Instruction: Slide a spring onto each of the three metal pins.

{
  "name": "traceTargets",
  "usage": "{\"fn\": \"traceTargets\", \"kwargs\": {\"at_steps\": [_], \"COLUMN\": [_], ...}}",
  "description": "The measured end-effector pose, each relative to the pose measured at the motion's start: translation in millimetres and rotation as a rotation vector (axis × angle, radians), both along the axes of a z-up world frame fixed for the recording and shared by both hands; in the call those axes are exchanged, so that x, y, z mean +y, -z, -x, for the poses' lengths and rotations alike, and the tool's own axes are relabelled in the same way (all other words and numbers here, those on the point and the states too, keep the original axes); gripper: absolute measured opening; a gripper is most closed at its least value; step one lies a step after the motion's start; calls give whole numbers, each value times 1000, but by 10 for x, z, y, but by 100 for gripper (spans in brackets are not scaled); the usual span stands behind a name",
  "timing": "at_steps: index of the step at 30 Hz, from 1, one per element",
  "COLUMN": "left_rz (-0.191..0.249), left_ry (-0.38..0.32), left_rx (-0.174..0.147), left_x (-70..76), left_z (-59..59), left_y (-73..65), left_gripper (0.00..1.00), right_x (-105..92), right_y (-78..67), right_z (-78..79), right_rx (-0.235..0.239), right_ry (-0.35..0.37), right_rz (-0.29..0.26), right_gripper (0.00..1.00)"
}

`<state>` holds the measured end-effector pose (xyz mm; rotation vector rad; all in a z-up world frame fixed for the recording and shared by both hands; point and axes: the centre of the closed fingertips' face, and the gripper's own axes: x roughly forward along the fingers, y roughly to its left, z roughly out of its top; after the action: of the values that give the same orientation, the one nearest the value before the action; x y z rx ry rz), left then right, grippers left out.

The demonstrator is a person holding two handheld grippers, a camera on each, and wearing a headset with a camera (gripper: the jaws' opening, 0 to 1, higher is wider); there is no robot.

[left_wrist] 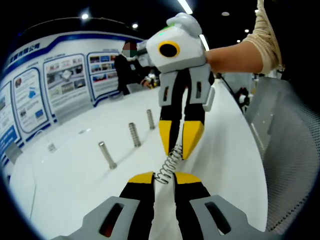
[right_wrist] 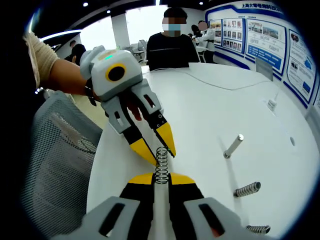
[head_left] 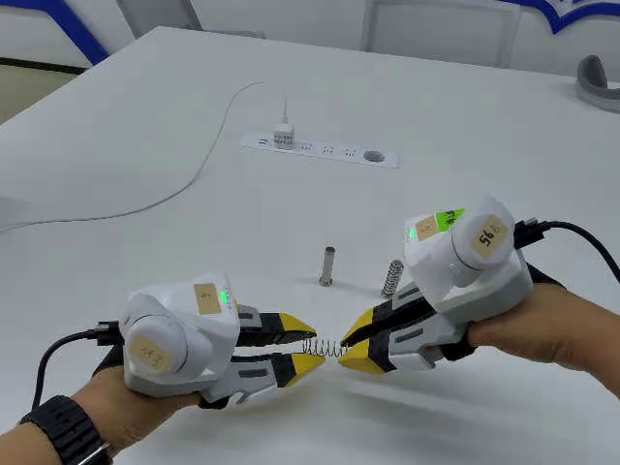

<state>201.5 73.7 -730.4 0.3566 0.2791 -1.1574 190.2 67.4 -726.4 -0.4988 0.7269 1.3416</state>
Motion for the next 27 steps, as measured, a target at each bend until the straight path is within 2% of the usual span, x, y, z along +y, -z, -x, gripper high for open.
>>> {"fn": "traceTargets", "kwargs": {"at_steps": [10,23,27], "left_rz": [16,34,38], "left_ry": [-4,-8,-10], "left_rx": [-7,16,24], "left_x": [-12,-21,-33], "left_z": [-18,10,13], "left_y": [-30,-24,-19], "left_gripper": [12,11,11], "right_x": [6,176,220], "right_y": [-138,-351,-371], "right_z": [-12,-56,-71], "right_rx": [4,41,37], "right_ry": [16,60,64], "right_rz": [-16,-124,-134], "right_gripper": [12,12,12]}}
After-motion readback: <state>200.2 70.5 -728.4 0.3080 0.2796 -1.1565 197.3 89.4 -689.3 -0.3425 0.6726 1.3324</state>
